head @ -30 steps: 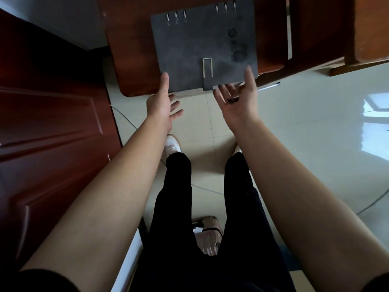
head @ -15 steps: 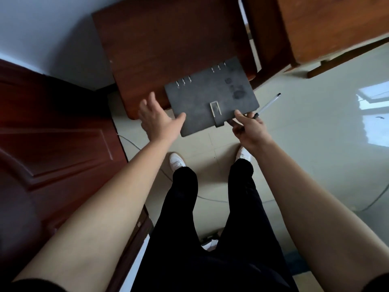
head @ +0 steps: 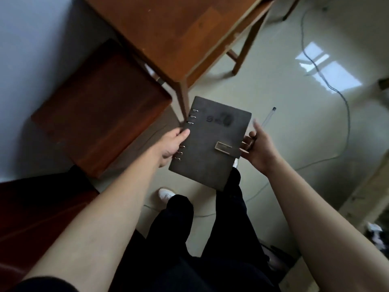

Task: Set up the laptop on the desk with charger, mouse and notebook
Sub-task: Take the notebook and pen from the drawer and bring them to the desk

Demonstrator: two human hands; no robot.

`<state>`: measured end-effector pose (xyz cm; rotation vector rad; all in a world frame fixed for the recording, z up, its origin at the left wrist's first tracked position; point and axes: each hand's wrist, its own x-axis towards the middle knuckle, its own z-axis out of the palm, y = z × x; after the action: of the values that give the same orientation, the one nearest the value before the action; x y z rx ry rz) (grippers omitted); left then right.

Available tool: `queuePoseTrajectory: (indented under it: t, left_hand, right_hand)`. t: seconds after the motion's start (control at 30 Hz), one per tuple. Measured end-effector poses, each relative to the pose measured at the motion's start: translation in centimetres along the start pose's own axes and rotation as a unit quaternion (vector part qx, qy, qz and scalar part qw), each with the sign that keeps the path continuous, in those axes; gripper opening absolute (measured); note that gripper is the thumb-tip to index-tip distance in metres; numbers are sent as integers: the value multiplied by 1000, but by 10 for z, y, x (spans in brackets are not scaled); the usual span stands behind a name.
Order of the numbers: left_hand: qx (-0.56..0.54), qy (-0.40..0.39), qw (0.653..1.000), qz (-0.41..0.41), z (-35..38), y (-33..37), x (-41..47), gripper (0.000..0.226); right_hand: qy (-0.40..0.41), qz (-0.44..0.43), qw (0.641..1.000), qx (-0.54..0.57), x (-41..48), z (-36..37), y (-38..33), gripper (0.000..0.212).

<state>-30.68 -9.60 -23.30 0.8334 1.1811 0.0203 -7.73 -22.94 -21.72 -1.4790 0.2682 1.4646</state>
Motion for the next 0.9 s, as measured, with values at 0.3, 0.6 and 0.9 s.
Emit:
queuePoseTrajectory:
  t: [0.3, 0.6, 0.9]
  left_hand:
    - [9, -73, 997, 34, 162, 139, 5, 28]
    - [156, -64, 985, 18, 292, 301, 26, 47]
    - [172, -128, 976, 37, 382, 411, 76, 67]
  right_hand:
    - [31, -49, 995, 75, -27, -103, -128, 47]
    - [-105, -64, 990, 75, -47, -192, -320, 56]
    - [-87, -123, 984, 90, -35, -245, -445, 54]
